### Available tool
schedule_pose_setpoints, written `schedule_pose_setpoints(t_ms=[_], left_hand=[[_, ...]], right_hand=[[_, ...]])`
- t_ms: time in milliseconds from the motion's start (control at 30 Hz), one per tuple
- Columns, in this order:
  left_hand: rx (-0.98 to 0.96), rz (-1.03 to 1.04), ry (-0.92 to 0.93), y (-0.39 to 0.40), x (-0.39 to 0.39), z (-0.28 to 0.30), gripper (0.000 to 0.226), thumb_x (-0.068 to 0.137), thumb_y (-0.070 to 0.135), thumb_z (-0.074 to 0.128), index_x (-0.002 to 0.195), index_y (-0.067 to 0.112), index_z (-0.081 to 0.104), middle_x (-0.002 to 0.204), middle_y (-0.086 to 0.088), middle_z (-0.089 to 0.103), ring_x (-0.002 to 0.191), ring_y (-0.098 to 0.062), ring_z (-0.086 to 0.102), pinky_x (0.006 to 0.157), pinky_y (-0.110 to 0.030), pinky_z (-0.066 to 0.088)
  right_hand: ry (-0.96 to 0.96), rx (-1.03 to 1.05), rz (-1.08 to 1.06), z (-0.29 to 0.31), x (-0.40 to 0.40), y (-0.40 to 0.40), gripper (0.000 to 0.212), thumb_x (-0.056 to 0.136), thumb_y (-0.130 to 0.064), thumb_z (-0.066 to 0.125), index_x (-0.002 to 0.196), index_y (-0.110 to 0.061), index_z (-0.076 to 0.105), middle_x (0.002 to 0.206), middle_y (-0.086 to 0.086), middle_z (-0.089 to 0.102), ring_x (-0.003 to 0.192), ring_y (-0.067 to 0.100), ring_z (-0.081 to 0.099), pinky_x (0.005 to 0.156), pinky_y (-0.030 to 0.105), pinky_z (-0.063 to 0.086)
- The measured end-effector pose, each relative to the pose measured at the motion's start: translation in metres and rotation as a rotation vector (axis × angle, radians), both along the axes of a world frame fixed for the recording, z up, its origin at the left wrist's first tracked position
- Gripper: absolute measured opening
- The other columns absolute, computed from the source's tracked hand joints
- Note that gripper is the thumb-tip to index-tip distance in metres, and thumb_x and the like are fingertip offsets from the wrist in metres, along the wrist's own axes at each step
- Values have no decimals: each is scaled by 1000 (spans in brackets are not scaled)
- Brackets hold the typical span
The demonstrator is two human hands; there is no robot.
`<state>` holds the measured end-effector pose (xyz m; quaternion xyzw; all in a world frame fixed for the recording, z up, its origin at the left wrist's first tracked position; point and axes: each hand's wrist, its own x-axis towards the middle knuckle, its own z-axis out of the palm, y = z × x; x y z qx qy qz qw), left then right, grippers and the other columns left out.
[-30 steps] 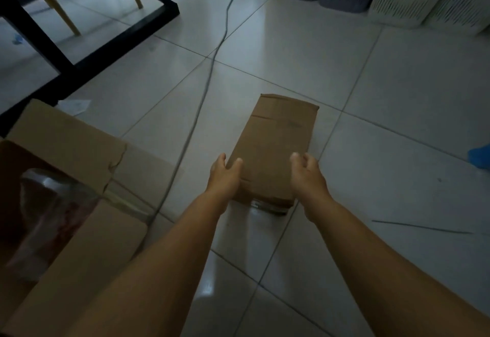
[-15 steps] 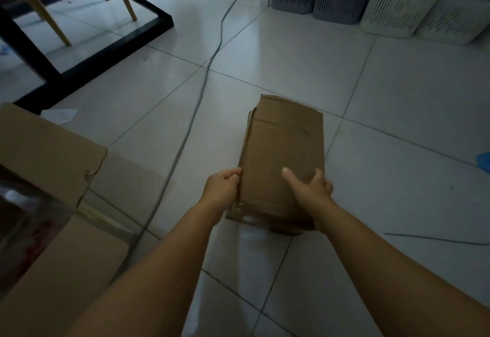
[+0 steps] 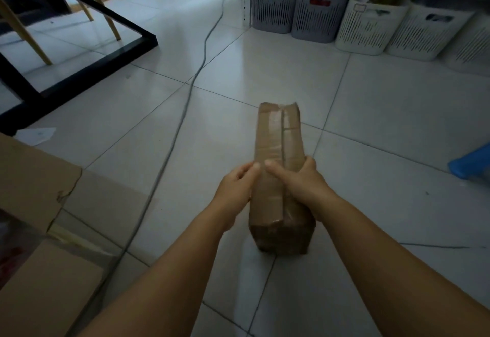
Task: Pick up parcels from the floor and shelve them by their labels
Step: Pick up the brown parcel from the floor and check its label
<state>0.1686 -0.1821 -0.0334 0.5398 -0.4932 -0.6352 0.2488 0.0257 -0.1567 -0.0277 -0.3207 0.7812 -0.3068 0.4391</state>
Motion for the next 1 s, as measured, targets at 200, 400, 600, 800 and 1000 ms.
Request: schedule_pose_setpoints(t_ms=[200,400,600,800,1000], left_hand=[[20,-26,16,10,-15,3,61,108,45,15,138,17,60,124,-1,61,123,-20,55,101,-37,44],[-22,-53,-1,8,-15,-1,45,108,46,24,119,28,64,111,3,66,94,-6,61,83,-28,49],[-46,57,-78,1,17,-8,65,103,40,48,161,24,22,157,-6,42,127,-18,53,90,-23,42],[215,-33,239,1,32,-6,56,89,53,56,129,16,65,112,-11,79,95,-26,77,85,-40,63],[228,-7,331,4,35,-7,71,77,44,73,139,14,56,118,-17,76,95,-31,76,77,-41,64]], right_hand=[[378,166,104,2,4,10,133,60,-75,72,153,-26,-10,158,14,8,140,42,23,108,57,35],[159,94,4,4,-26,18,114,67,-47,78,152,-32,3,144,13,32,124,39,43,97,55,45],[-572,-170,-124,-1,-69,39,92,58,-21,75,142,-19,38,128,25,59,106,46,64,84,57,55],[-804,-361,-73,-1,-74,40,77,63,-11,60,139,-12,47,134,29,56,111,47,55,86,54,53],[-784,-378,24,4,-69,39,89,53,-17,65,140,-17,47,122,23,62,100,39,62,73,46,59]])
